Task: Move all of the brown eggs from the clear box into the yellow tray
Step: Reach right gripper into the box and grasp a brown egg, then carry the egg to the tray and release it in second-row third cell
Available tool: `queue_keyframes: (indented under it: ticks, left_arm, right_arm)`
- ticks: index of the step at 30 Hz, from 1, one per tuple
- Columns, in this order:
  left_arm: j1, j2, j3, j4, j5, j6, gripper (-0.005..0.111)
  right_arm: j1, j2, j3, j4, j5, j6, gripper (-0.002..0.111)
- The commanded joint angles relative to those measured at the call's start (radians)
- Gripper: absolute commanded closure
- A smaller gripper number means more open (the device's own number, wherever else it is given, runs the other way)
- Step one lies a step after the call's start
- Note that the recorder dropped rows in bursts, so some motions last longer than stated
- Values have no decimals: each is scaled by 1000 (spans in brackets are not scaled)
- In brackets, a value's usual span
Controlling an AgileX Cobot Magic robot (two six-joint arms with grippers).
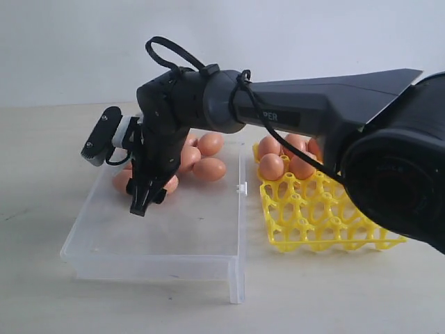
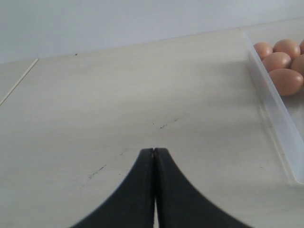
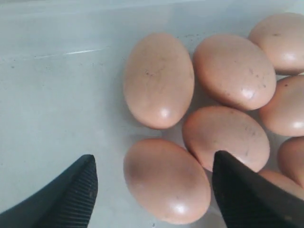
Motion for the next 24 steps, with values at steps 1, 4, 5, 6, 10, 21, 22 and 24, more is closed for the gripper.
queue_keyframes:
  ticks: [1, 4, 5, 6, 10, 21, 22, 24]
  left_arm:
    - [-6, 1, -4, -2, -9, -5, 107]
    - [-6, 1, -4, -2, -9, -5, 107]
    - [-6, 1, -4, -2, -9, -5, 107]
    - [-6, 1, -4, -2, -9, -5, 107]
    - [-6, 1, -4, -2, -9, -5, 107]
    - [-6, 1, -4, -2, -9, -5, 107]
    - [-6, 1, -4, -2, -9, -5, 107]
    - [-6, 1, -4, -2, -9, -5, 107]
  right_arm:
    - [1, 29, -3, -26, -15, -12, 42]
    - [1, 64, 3, -26, -16, -10, 45]
    - [1, 81, 5, -26, -12, -10, 50]
    - [1, 90, 5, -23, -9, -8, 55]
    - [1, 99, 5, -23, 28, 40, 107]
    - [1, -263, 246, 322, -239, 65, 108]
    - [1, -317, 322, 345, -321, 52, 108]
    - [-8, -430, 473, 410, -483, 16, 108]
